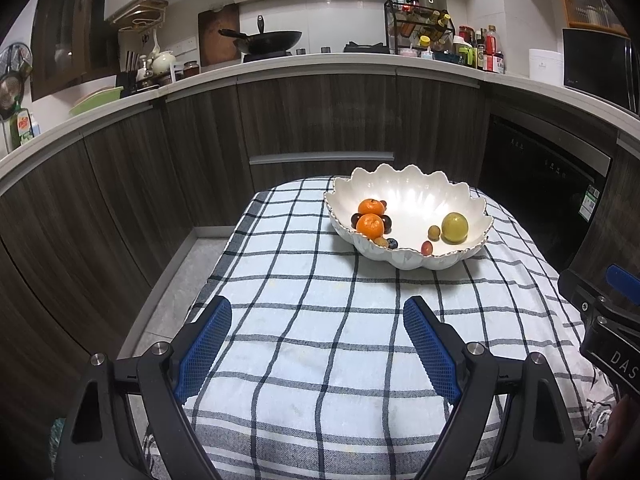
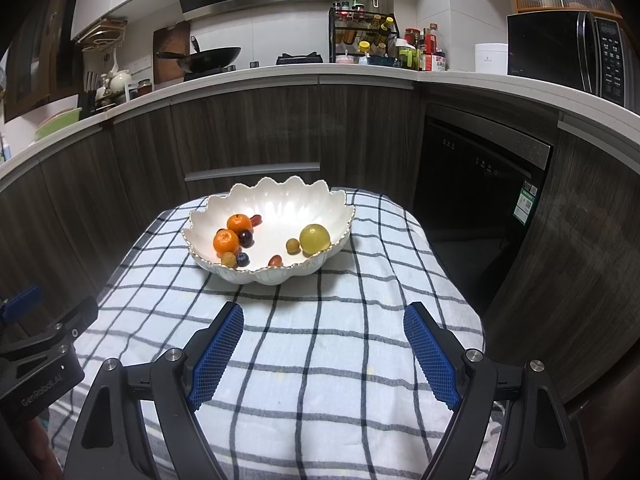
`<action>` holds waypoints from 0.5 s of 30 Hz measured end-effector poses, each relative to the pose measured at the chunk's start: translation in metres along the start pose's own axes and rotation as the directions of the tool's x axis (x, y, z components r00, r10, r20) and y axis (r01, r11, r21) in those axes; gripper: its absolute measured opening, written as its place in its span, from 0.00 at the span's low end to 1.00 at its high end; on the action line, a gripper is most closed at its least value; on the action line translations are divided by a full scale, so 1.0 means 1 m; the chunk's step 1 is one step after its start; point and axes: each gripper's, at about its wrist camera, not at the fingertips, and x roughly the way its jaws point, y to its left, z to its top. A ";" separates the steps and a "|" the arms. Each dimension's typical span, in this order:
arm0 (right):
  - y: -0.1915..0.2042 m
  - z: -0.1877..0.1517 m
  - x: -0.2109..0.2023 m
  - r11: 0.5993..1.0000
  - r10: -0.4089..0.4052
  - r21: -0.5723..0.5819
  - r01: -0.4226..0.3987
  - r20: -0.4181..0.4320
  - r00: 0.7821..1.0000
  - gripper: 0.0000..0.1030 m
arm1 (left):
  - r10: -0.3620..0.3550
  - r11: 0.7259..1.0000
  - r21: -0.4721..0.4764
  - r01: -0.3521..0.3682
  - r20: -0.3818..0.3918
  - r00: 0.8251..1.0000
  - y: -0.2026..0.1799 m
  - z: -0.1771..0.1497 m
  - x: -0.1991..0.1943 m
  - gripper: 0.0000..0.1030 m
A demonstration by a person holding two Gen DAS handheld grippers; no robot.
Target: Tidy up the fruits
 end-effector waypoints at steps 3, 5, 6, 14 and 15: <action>0.000 -0.001 0.001 1.000 0.000 0.001 0.000 -0.002 1.000 0.81 | 0.000 1.000 0.001 0.000 0.002 1.000 0.000 0.000 0.000 0.86; 0.000 -0.001 0.001 1.000 0.000 0.001 0.000 -0.002 1.000 0.81 | 0.001 1.000 0.000 -0.001 0.005 1.000 0.000 0.000 0.000 0.86; 0.000 -0.001 0.001 1.000 0.000 0.001 0.000 -0.002 1.000 0.81 | 0.001 1.000 0.000 -0.001 0.005 1.000 0.000 0.000 0.000 0.86; 0.000 -0.001 0.001 1.000 0.000 0.000 0.000 -0.003 1.000 0.81 | 0.002 1.000 0.003 -0.002 0.020 1.000 0.000 0.000 -0.001 0.86; 0.000 -0.001 0.001 1.000 0.000 0.001 0.000 -0.002 1.000 0.81 | -0.001 1.000 0.001 0.001 0.023 1.000 0.000 0.000 -0.002 0.86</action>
